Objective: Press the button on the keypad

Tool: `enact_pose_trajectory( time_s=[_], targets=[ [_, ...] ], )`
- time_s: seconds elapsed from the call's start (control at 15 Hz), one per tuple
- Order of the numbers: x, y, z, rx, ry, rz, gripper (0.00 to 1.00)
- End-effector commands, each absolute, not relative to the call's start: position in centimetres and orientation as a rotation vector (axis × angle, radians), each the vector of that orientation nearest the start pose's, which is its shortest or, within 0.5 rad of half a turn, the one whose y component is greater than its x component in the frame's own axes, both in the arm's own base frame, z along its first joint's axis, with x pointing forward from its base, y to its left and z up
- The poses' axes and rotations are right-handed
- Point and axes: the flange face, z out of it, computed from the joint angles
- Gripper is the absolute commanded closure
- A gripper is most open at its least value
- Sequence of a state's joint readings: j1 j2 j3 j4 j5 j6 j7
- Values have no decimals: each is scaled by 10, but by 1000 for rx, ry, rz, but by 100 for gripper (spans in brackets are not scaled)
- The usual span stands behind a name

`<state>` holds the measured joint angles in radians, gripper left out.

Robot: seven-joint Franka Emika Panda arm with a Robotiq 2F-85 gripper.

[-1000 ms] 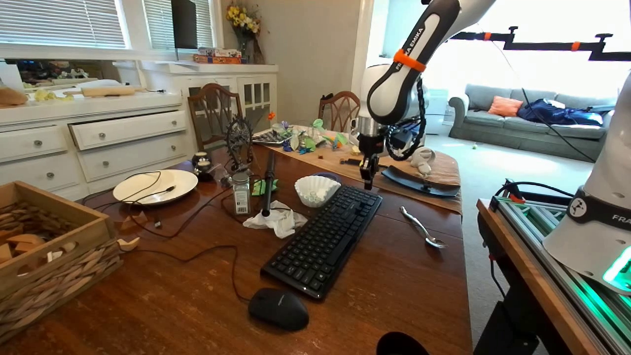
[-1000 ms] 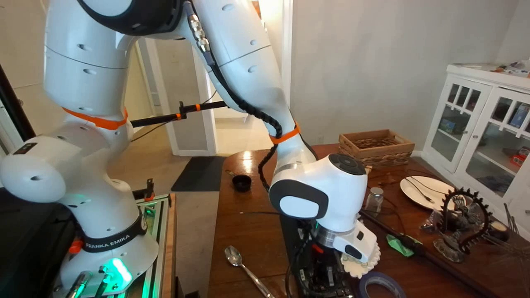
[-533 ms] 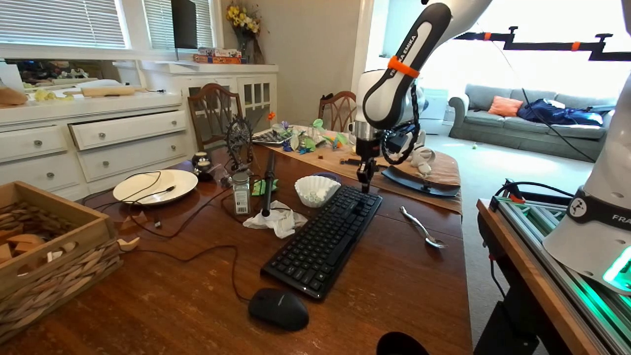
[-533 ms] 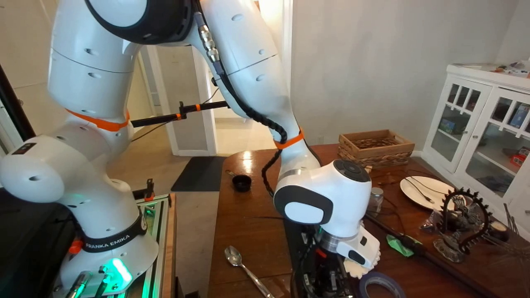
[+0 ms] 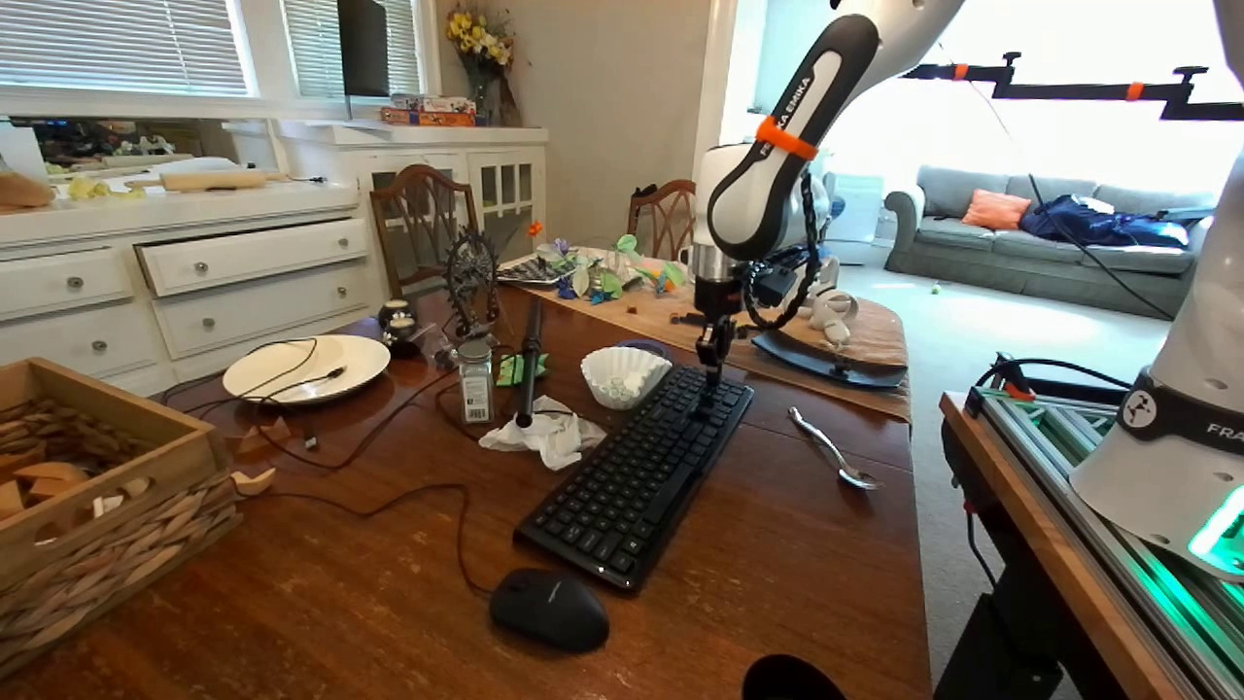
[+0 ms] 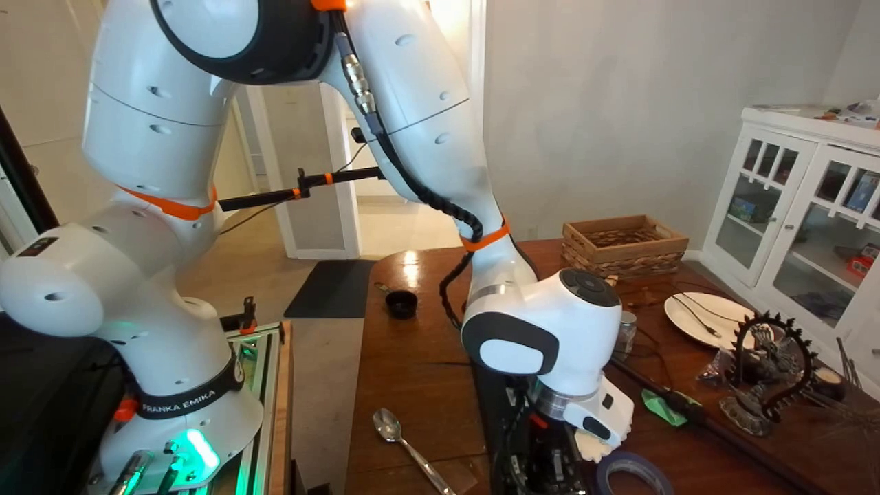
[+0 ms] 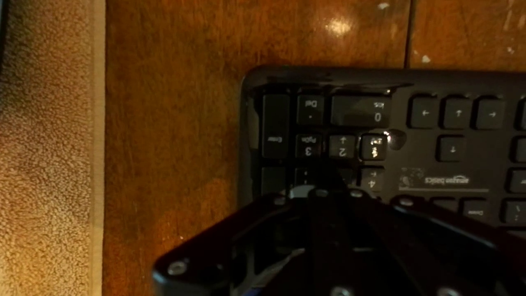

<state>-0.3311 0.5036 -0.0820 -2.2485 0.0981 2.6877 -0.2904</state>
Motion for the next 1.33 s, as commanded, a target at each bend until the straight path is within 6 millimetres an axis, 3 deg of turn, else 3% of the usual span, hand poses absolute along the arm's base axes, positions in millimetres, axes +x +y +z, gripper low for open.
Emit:
enact_pose_trajectory(
  time_s=[0.0, 0.27, 0.67, 1.27],
  targets=[
    [485, -217, 126, -3086, 341, 102, 100],
    [485, -218, 123, -3082, 344, 116, 100],
    [479, -222, 104, -3076, 383, 203, 100],
    [475, -209, 150, -3092, 358, 102, 100]
  ],
)
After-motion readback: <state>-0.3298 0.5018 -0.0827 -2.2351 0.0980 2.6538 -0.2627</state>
